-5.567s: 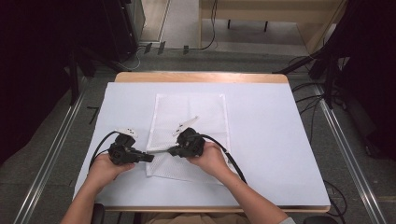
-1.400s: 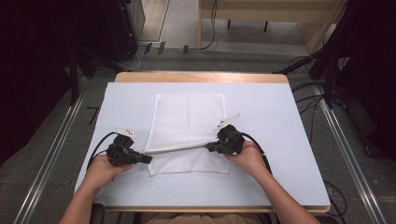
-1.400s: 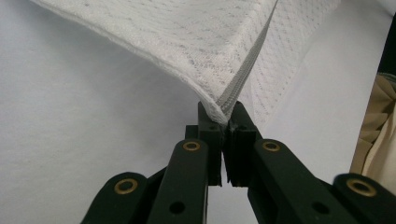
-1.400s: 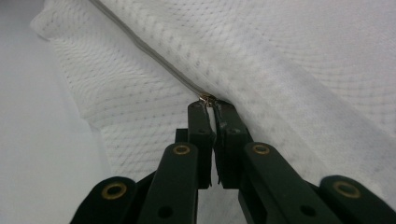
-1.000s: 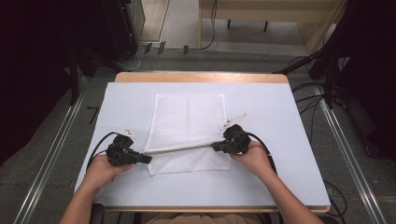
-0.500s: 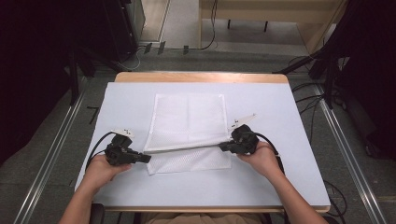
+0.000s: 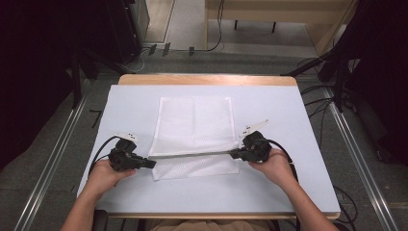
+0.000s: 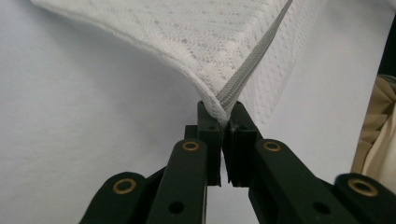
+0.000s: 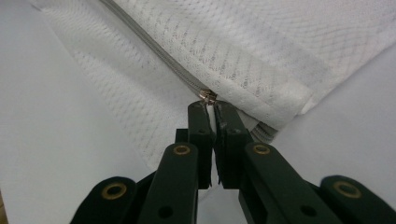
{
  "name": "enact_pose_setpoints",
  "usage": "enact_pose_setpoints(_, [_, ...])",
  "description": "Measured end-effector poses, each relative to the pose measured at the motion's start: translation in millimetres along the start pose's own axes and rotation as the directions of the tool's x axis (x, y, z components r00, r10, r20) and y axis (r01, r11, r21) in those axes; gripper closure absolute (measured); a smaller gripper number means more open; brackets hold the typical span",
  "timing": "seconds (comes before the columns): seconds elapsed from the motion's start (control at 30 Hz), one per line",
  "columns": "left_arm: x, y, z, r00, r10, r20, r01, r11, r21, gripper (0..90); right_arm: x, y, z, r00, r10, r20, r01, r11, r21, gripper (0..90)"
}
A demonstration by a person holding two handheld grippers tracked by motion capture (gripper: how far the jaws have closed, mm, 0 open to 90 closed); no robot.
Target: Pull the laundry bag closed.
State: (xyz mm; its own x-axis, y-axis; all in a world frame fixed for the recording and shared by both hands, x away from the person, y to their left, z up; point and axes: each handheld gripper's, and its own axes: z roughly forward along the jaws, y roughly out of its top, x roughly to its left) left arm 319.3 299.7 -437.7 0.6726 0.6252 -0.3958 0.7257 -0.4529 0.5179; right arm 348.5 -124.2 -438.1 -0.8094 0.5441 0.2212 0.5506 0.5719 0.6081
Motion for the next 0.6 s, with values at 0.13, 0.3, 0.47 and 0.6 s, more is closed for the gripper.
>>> enact_pose_setpoints(0.13, [2.6, 0.0, -2.5, 0.9999, -0.016, 0.004, 0.016, 0.9997, -0.019, 79.1, 0.7, -0.2, 1.5, 1.0000, -0.001, 0.006, 0.001, 1.000, -0.006, 86.8])
enact_pose_setpoints(0.3, [3.0, 0.0, -6.6, 0.9997, -0.022, 0.004, 0.023, 0.9979, -0.061, 68.7, 1.4, -0.2, -1.2, 0.9999, 0.000, 0.014, 0.001, 0.999, -0.040, 77.0])
enact_pose_setpoints(0.47, [6.4, 0.5, -9.7, 0.9988, -0.046, -0.014, 0.044, 0.9918, -0.120, 49.0, -0.2, -0.6, -4.7, 0.9995, -0.012, 0.031, 0.014, 0.996, -0.084, 66.7])
enact_pose_setpoints(0.6, [8.7, 0.3, -13.6, 0.9977, -0.053, -0.042, 0.045, 0.9849, -0.167, 41.5, -4.1, -2.0, -7.9, 0.9978, -0.008, 0.065, 0.017, 0.991, -0.132, 50.3])
